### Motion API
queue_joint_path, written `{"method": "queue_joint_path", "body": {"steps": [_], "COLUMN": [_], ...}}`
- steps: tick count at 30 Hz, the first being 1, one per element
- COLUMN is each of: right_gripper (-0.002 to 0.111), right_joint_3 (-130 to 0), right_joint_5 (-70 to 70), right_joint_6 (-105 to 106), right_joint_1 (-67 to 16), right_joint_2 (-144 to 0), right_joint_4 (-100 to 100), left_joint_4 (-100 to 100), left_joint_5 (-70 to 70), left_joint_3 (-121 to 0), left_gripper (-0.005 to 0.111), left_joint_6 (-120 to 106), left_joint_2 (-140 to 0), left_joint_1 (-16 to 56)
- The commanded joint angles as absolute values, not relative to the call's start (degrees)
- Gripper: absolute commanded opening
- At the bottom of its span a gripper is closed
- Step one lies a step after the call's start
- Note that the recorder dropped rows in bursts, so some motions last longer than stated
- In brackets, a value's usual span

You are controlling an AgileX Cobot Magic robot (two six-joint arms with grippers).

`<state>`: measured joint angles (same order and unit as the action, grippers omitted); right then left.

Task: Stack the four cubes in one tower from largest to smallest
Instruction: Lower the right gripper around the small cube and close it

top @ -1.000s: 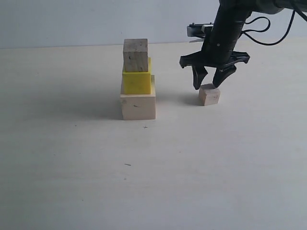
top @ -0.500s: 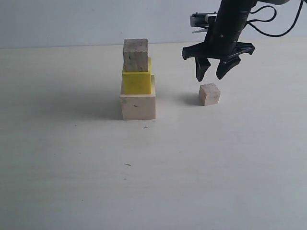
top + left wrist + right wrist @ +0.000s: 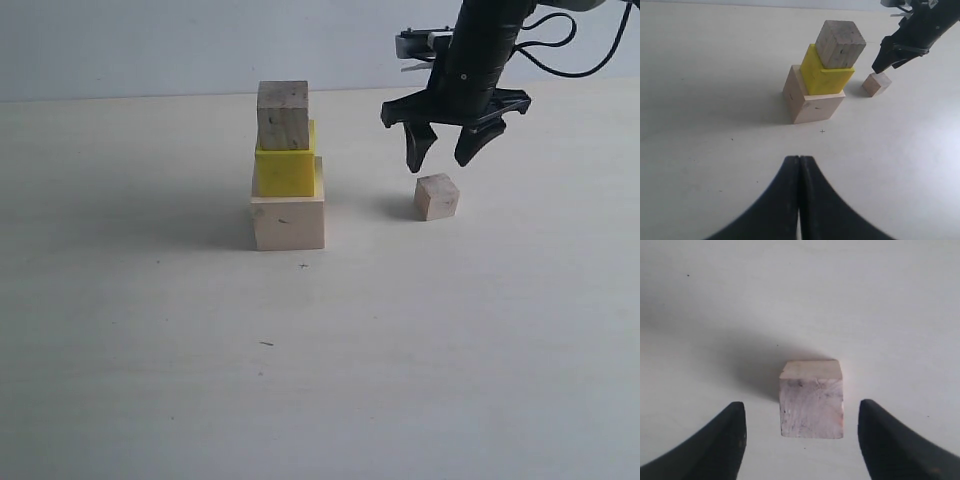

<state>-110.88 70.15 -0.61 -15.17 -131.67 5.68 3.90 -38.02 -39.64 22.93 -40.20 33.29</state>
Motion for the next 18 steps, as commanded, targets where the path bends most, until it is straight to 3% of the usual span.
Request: {"method": "queue_joint_path", "body": {"steps": [1,18], "right_gripper": [0.062,0.062], "right_joint_3": [-110.67,-110.67], "right_joint_5": [69.96,69.96], "right_joint_6": [0.00,0.00], "right_joint_1": [-14.95,-14.95], "right_joint_2": [-133.14,-136.19], "right_joint_4": [5.76,6.54], "left_joint_4": [3.63,3.51], "left_joint_5": [-38.41,-38.38], "left_joint_3": [-39.36,-39.36], "left_gripper": [0.000,0.000], "left_joint_6": [23.00,23.00], "left_joint_2": [-40.40,-40.40], "left_joint_1": [33.11,33.11]}}
